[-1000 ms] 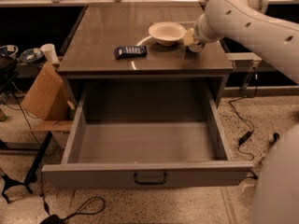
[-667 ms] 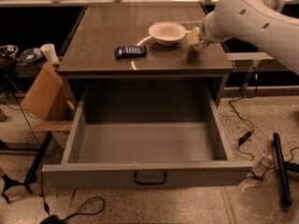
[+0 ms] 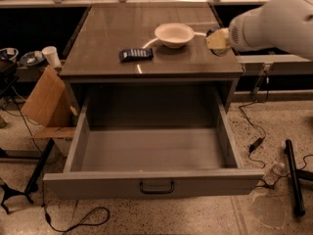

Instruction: Place pepsi can into top drawer

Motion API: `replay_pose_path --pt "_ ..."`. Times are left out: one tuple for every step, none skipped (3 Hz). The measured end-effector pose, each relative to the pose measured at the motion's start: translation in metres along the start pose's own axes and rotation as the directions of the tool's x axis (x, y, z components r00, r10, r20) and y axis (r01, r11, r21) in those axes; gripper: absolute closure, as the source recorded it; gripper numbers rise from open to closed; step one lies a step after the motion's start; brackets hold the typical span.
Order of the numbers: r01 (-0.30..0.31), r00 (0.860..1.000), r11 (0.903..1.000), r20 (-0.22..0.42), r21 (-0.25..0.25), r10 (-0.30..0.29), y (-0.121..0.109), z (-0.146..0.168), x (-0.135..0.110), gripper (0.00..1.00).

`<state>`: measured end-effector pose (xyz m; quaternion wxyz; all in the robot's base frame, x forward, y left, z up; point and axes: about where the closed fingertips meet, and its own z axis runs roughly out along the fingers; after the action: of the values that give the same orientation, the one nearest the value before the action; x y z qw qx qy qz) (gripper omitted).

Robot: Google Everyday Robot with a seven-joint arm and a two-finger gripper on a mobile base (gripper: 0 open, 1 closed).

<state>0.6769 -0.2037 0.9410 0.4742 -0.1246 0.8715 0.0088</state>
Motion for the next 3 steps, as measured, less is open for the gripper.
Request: replay_pose_path --pt "-0.002 0.999 0.9992 0.043 -0.04 0.004 -0.002 -0.046 0.014 1.0" --pt "-0.022 0.999 0.9939 0.04 -0.108 0.026 -0.002 -0.069 0.035 1.0" --pt "-0.066 0.998 0.9654 -0.019 -0.252 0.063 0.013 -0.075 0.073 1.0"
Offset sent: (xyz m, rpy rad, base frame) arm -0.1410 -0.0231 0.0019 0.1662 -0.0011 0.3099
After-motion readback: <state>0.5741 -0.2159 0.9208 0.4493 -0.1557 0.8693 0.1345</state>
